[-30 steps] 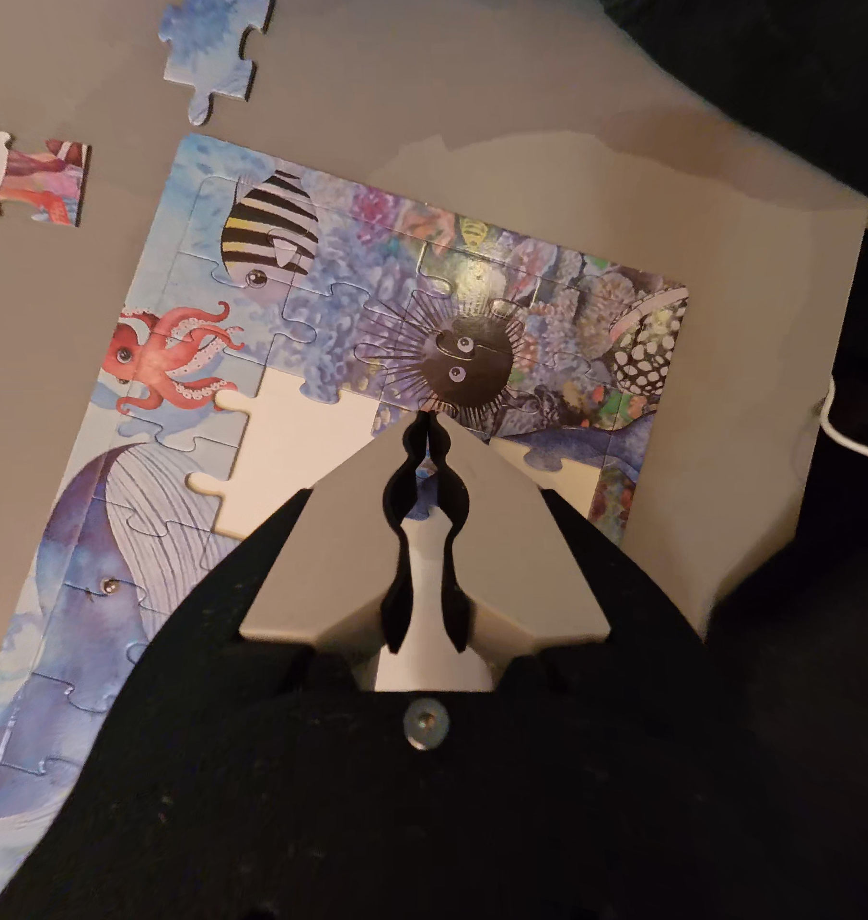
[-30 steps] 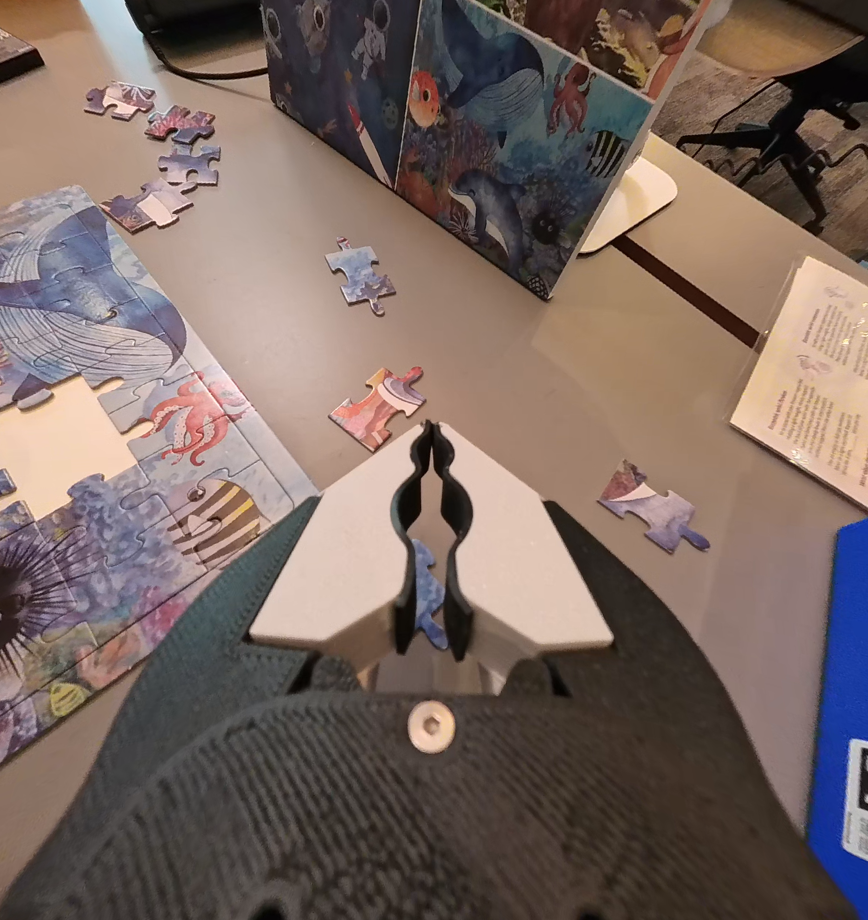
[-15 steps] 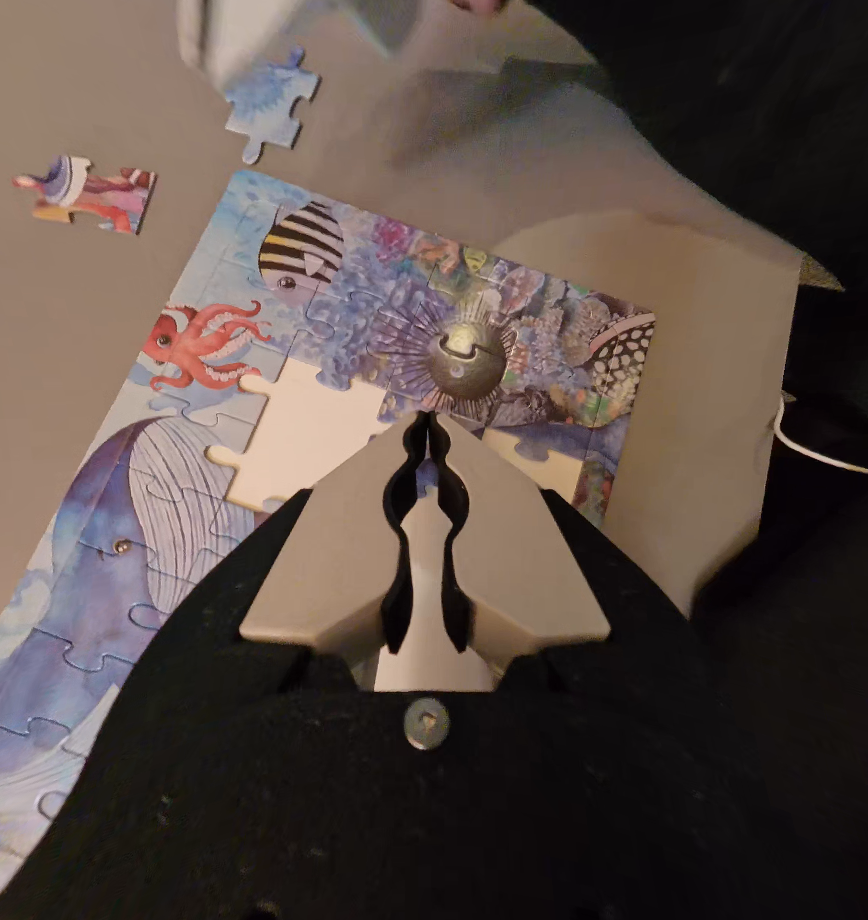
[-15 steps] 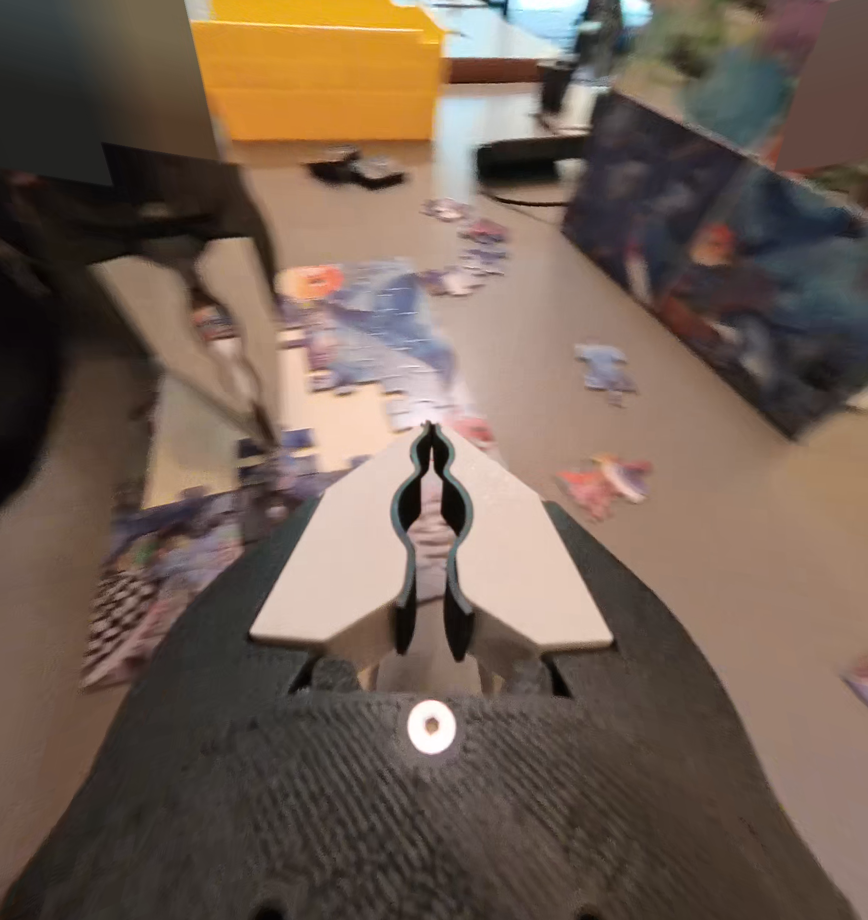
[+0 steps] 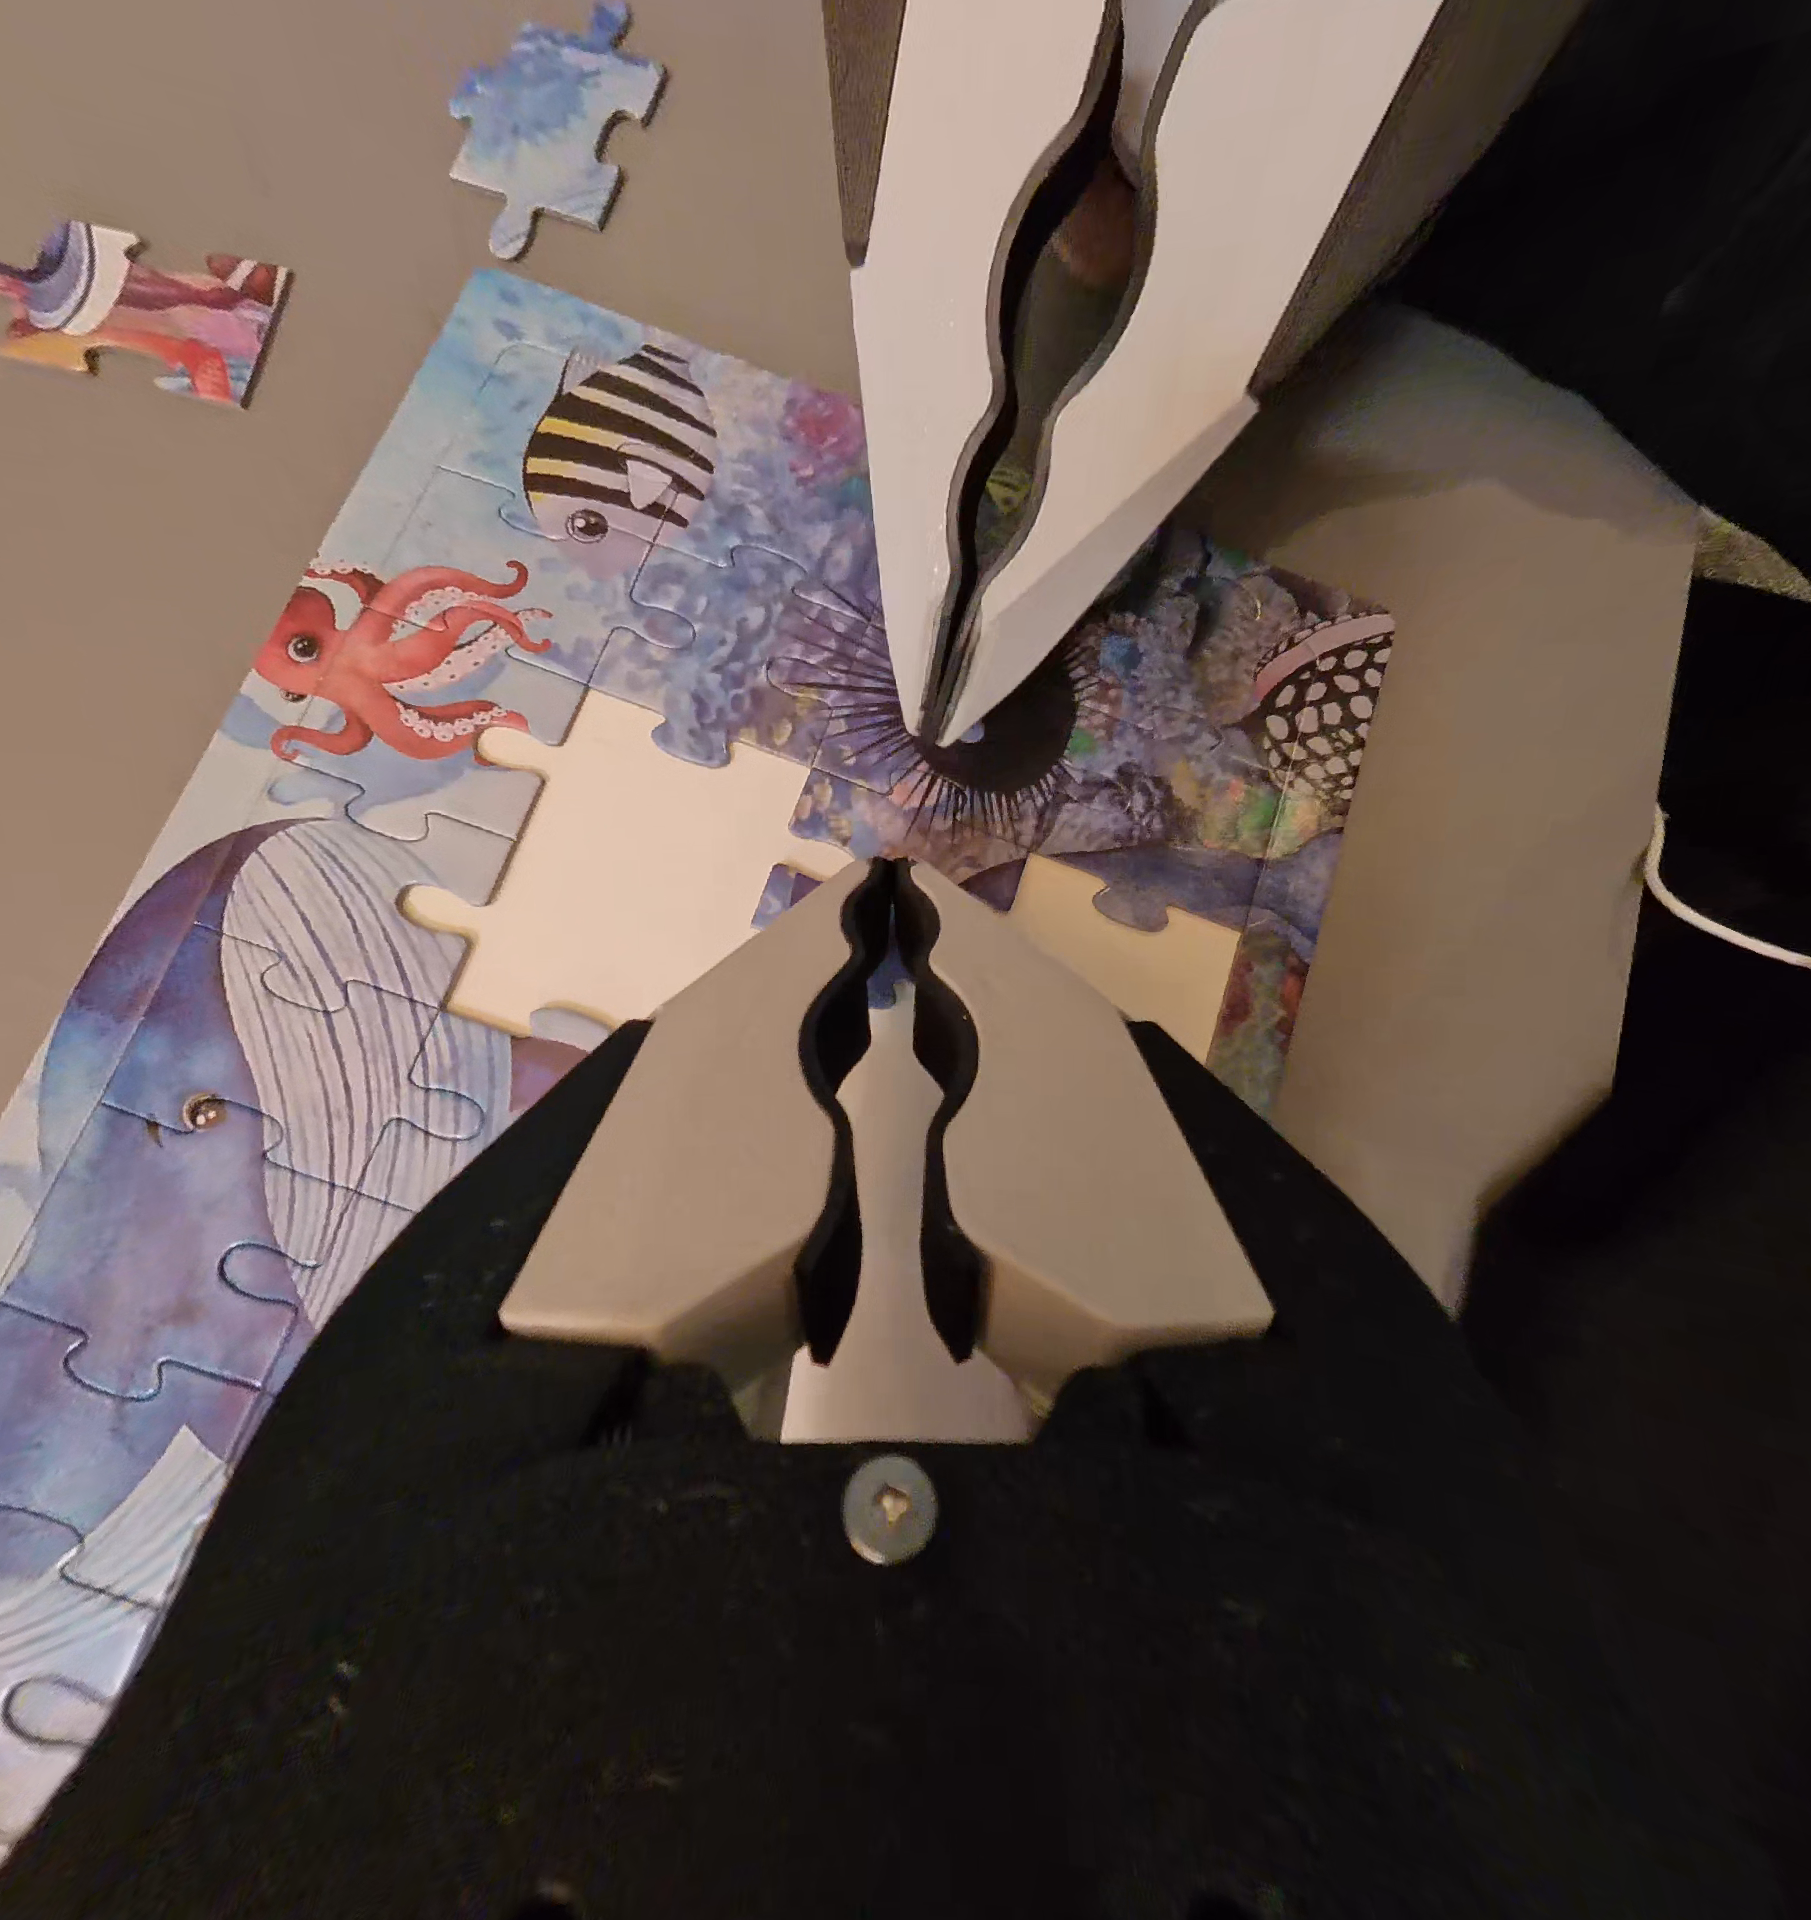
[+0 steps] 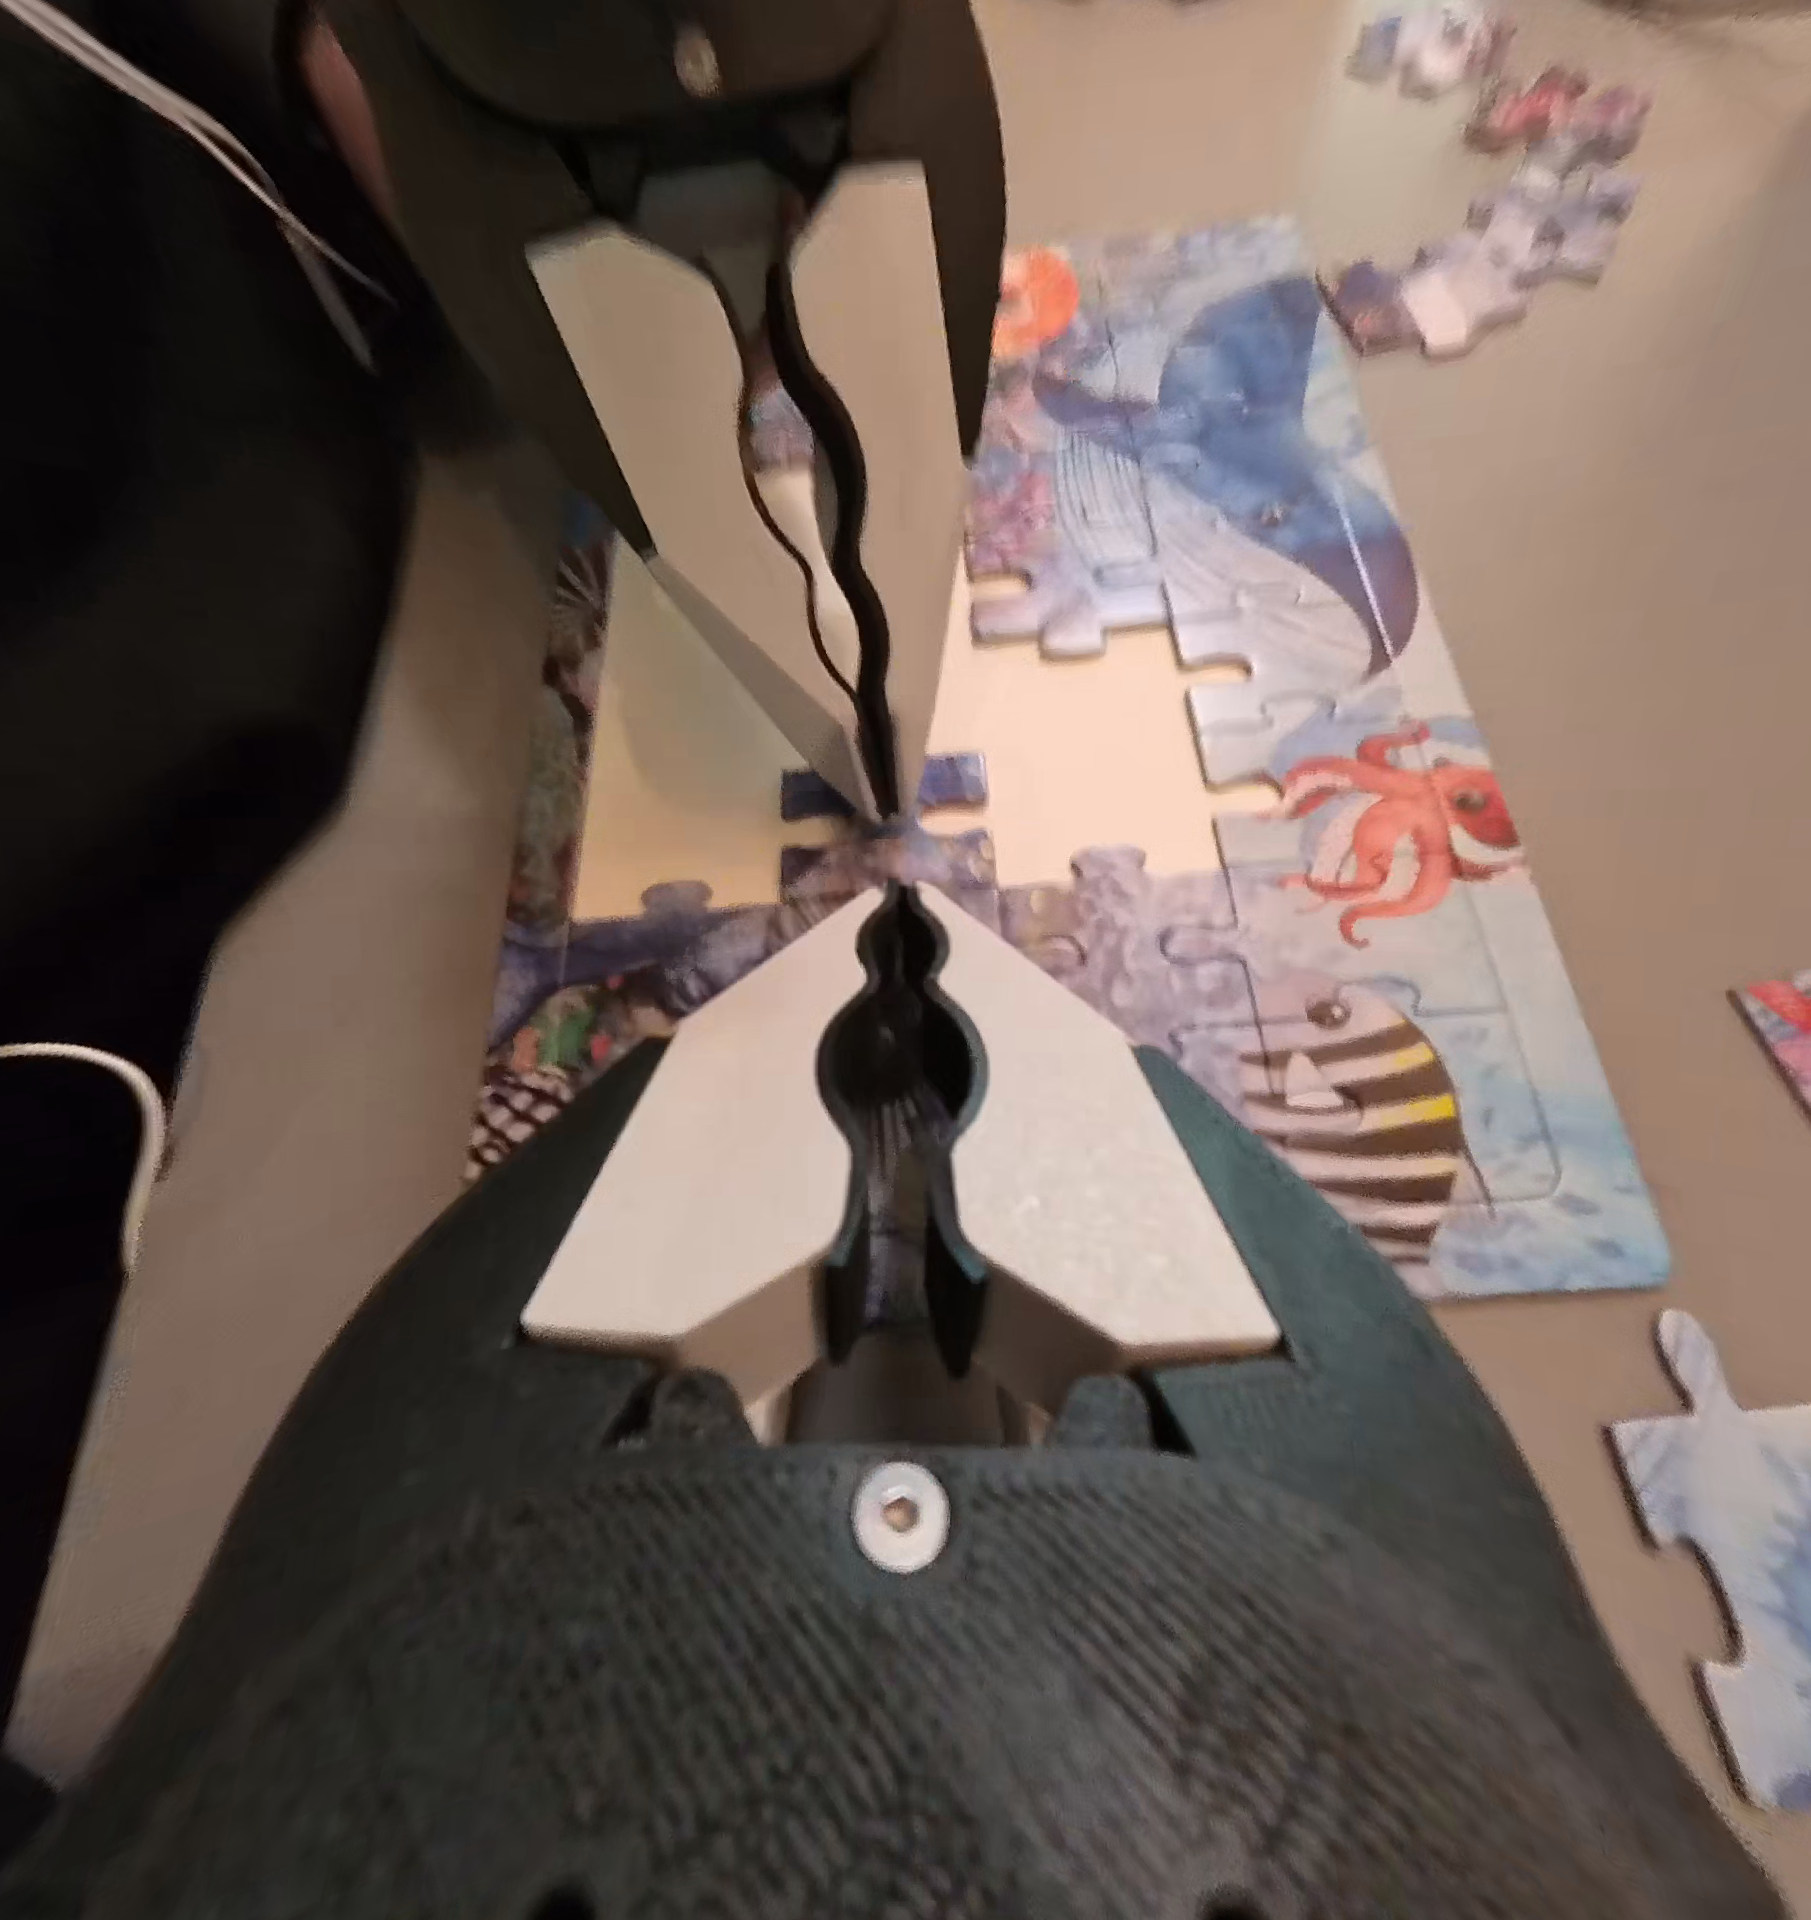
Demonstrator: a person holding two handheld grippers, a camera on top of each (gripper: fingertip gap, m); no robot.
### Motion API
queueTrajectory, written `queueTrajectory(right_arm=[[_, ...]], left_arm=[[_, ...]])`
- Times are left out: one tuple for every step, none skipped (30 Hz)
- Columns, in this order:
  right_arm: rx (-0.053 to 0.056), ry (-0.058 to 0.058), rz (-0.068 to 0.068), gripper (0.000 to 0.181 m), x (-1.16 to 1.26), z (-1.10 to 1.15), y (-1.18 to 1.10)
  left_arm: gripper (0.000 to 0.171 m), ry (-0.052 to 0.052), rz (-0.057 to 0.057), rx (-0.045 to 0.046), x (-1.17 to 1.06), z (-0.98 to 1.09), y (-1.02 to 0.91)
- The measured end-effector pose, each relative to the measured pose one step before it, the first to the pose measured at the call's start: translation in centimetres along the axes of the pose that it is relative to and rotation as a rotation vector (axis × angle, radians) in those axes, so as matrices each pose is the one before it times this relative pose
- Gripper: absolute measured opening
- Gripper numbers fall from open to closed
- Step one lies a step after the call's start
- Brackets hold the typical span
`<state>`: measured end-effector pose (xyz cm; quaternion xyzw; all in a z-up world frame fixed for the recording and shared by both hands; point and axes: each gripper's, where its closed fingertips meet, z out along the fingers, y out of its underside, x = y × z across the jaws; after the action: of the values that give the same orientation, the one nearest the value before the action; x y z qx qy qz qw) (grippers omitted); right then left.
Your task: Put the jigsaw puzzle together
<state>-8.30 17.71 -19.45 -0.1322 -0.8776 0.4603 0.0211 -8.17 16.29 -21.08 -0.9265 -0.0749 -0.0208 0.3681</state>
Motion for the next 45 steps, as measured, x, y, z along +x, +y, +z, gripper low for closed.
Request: queueTrajectory(right_arm=[[-0.0588, 0.0212, 0.0014, 0.000, 0.380, 0.310, 0.970], [-0.0290, 0.0095, -0.0059, 0.000, 0.101, 0.283, 0.361], [0.0151, -0.0070, -0.0121, 0.000, -0.272, 0.065, -0.407], [0.0302, -0.0141, -0.0119, 0.000, -0.395, -0.052, -0.660], [0.0238, -0.0139, -0.0083, 0.000, -0.327, -0.045, -0.515], [-0.0028, -0.0026, -0.0035, 0.000, -0.087, 0.080, -0.003], [-0.0393, 0.0100, 0.0022, 0.000, 0.209, 0.269, 0.688], [-0.0275, 0.0050, 0.0055, 0.000, 0.143, 0.211, 0.444], [0.0043, -0.0036, -0.0018, 0.000, -0.069, -0.035, -0.160], [0.0220, -0.0023, -0.0097, 0.000, -0.141, -0.152, -0.435], [0.0262, -0.0042, -0.0067, 0.000, -0.155, -0.131, -0.445], [-0.0030, 0.0026, 0.0012, 0.000, 0.042, 0.023, 0.045], [-0.0487, 0.0157, 0.0025, 0.000, 0.308, 0.263, 0.845], [0.0007, -0.0012, 0.0024, 0.000, 0.023, 0.081, 0.028], [0.0174, -0.0120, -0.0013, 0.000, -0.233, -0.131, -0.357], [0.0230, -0.0092, -0.0057, 0.000, -0.239, -0.176, -0.455], [0.0249, -0.0014, -0.0032, 0.000, -0.087, -0.147, -0.415], [-0.0186, 0.0147, 0.0021, 0.000, 0.271, 0.041, 0.349], [-0.0600, 0.0237, 0.0025, 0.001, 0.473, 0.245, 1.055], [0.0117, -0.0034, 0.0042, 0.000, -0.015, 0.008, -0.129], [0.0338, -0.0136, 0.0019, 0.000, -0.246, -0.218, -0.609], [0.0240, 0.0037, -0.0041, 0.000, -0.013, -0.209, -0.446], [0.0005, 0.0169, -0.0046, 0.000, 0.241, -0.044, 0.027], [-0.0386, 0.0185, 0.0027, 0.000, 0.369, 0.217, 0.718], [-0.0226, 0.0129, 0.0089, 0.000, 0.305, 0.195, 0.445], [0.0198, 0.0034, 0.0054, 0.000, 0.064, -0.148, -0.365], [0.0285, 0.0079, -0.0054, 0.000, 0.060, -0.286, -0.537], [0.0168, 0.0081, -0.0065, 0.000, 0.070, -0.154, -0.268], [-0.0191, -0.0035, 0.0046, 0.000, -0.006, 0.158, 0.395], [-0.0493, -0.0115, 0.0127, 0.000, -0.061, 0.404, 0.892], [0.0112, -0.0156, 0.0074, 0.000, -0.206, 0.071, -0.209], [0.0307, -0.0070, -0.0064, 0.000, -0.212, -0.183, -0.607], [0.0180, 0.0037, -0.0089, 0.000, -0.052, -0.112, -0.328], [-0.0177, 0.0084, 0.0011, 0.000, 0.156, 0.140, 0.356], [-0.0301, 0.0057, 0.0082, 0.000, 0.195, 0.272, 0.575], [-0.0053, 0.0150, 0.0046, 0.000, 0.287, -0.063, 0.026], [0.0063, 0.0322, -0.0088, 0.000, 0.443, -0.226, -0.155], [0.0149, 0.0107, -0.0059, 0.000, 0.116, -0.116, -0.184], [0.0005, -0.0276, 0.0127, 0.000, -0.348, 0.123, 0.058], [-0.0234, -0.0271, 0.0177, 0.000, -0.273, 0.267, 0.347], [0.0045, -0.0055, 0.0032, 0.000, -0.052, -0.024, -0.137], [0.0242, 0.0071, -0.0099, 0.000, 0.002, -0.206, -0.399], [0.0192, 0.0018, -0.0032, 0.000, -0.032, -0.149, -0.298], [-0.0096, -0.0050, 0.0082, 0.000, -0.016, 0.065, 0.217], [-0.0397, -0.0026, 0.0108, 0.000, 0.082, 0.261, 0.667]], left_arm=[[0.000, 0.0054, -0.0073, -0.00782, -0.052, 0.070, 0.170], [0.000, 0.0062, -0.0052, -0.01503, -0.032, 0.160, 0.310], [0.000, 0.0062, -0.0016, -0.00037, 0.019, 0.057, 0.046], [0.000, 0.0003, 0.0004, 0.00896, -0.013, -0.102, -0.156], [0.000, -0.0032, 0.0032, 0.00358, -0.038, -0.090, -0.098], [0.000, -0.0043, 0.0022, 0.00355, -0.062, -0.033, -0.074], [0.000, -0.0004, 0.0010, -0.00713, -0.055, 0.078, 0.116], [0.000, 0.0024, 0.0005, -0.01653, -0.040, 0.211, 0.291], [0.000, 0.0070, -0.0054, 0.01075, 0.034, 0.026, -0.143], [0.000, 0.0076, -0.0048, -0.00590, -0.002, 0.012, 0.027], [0.000, 0.0063, -0.0041, -0.00447, 0.004, -0.007, 0.012], [0.000, 0.0045, -0.0051, -0.00170, 0.001, 0.006, -0.002], [0.000, 0.0029, -0.0039, 0.00055, 0.007, -0.004, -0.011], [0.000, 0.0018, -0.0026, -0.00088, -0.002, 0.008, 0.032], [0.000, 0.0011, -0.0016, 0.00024, 0.008, -0.006, -0.014], [0.000, 0.0001, -0.0001, -0.00091, -0.004, -0.001, -0.010], [0.000, -0.0007, 0.0000, -0.00089, 0.003, 0.000, -0.007], [0.000, -0.0009, -0.0007, -0.00055, 0.004, 0.003, 0.002], [0.000, -0.0002, -0.0017, -0.00050, 0.002, -0.005, -0.009], [0.000, 0.0006, -0.0024, -0.00175, 0.007, 0.008, 0.012], [0.000, 0.0013, -0.0025, -0.00109, 0.000, -0.010, -0.006], [0.000, 0.0015, -0.0014, -0.00055, 0.003, 0.002, -0.006], [0.000, 0.0011, -0.0012, 0.00077, 0.003, -0.002, -0.007], [0.000, 0.0013, -0.0018, 0.00095, -0.003, 0.000, 0.002], [0.000, 0.0018, -0.0021, 0.00057, 0.009, -0.004, -0.007], [0.000, 0.0016, -0.0013, -0.00012, 0.002, -0.002, -0.004], [0.000, 0.0006, -0.0004, -0.00023, 0.001, -0.002, 0.001], [0.000, 0.0001, -0.0007, 0.00060, 0.006, -0.002, -0.001], [0.000, 0.0002, -0.0010, 0.00081, -0.001, -0.001, -0.006], [0.000, 0.0006, -0.0007, 0.00037, 0.002, -0.004, 0.000], [0.000, 0.0011, -0.0012, -0.00072, 0.004, 0.008, 0.005], [0.000, 0.0008, -0.0012, -0.00003, 0.008, -0.007, 0.006], [0.000, 0.0000, -0.0004, 0.00113, 0.002, 0.001, -0.009], [0.000, -0.0001, -0.0002, 0.00124, -0.002, -0.005, -0.003], [0.000, -0.0004, -0.0002, 0.00099, 0.004, 0.001, -0.004], [0.000, 0.0000, -0.0012, 0.00034, 0.009, -0.005, -0.011], [0.000, -0.0006, -0.0033, -0.00185, -0.001, -0.008, 0.000], [0.000, -0.0019, -0.0014, -0.00199, -0.001, -0.001, 0.002], [0.000, -0.0020, 0.0007, -0.00143, 0.003, 0.004, -0.002], [0.000, -0.0014, 0.0015, -0.00079, -0.005, 0.001, -0.006], [0.000, -0.0004, 0.0016, -0.00071, 0.006, -0.005, 0.000], [0.000, 0.0000, 0.0003, -0.00082, 0.000, -0.007, -0.002], [0.000, -0.0001, -0.0010, 0.00068, 0.001, -0.001, 0.012], [0.000, -0.0006, -0.0011, 0.00114, 0.008, 0.002, -0.006], [0.000, -0.0010, 0.0000, 0.00016, -0.004, 0.002, 0.000]])
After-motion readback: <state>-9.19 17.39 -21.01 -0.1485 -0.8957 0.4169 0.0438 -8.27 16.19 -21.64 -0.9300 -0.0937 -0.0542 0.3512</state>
